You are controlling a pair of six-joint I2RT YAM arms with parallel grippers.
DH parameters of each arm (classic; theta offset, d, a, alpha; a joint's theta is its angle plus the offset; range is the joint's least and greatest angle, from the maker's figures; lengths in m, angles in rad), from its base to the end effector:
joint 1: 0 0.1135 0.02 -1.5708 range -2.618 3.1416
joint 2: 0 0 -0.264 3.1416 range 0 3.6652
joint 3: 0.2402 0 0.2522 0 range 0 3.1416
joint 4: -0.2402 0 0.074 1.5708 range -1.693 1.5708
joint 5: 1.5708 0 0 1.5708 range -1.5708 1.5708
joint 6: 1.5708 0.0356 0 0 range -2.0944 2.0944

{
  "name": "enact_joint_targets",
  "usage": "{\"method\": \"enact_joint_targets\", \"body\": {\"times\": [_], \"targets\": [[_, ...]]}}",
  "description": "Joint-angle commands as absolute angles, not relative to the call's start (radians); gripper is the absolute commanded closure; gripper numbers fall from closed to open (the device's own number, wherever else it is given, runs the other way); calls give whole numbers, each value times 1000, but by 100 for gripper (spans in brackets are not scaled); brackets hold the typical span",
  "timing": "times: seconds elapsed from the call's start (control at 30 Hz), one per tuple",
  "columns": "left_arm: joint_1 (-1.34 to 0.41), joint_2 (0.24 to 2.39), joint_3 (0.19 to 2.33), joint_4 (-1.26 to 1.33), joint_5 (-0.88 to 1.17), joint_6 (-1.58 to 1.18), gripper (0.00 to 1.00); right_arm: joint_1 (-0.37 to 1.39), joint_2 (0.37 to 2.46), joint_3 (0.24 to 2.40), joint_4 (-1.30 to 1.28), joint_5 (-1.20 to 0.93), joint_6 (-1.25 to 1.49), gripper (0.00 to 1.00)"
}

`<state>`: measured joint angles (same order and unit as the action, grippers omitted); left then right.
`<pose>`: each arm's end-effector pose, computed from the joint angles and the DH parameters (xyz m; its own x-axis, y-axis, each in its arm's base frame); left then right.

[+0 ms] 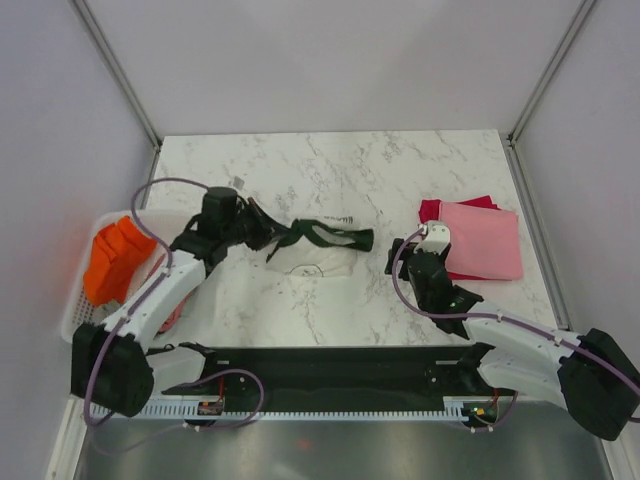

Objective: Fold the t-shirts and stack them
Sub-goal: Move the tshirt to the center of the board

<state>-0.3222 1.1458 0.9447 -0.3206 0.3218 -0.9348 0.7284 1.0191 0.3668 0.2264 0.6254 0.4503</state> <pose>0.2398 -0.0919 0.3102 -0.7317 -0.5603 -0.3882 -0.0474 0.6099 -0.7911 0.1679 0.1218 0.1948 -0.3393 0.1702 -0.9252 0.0065 0.9839 0.1786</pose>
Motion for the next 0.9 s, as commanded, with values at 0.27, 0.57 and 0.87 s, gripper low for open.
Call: {"method": "enact_joint_targets", "body": {"times": [0.27,0.57,0.87], "targets": [[-321,1344,686,60,460,-785,98,640,1215,489,152,516,480,55],[-321,1129,517,149,189,-663,82,448,1382,636,-54,360,505,90],[-321,1020,442,187,132,-655,28,319,1502,730,-156,318,495,91]]}}
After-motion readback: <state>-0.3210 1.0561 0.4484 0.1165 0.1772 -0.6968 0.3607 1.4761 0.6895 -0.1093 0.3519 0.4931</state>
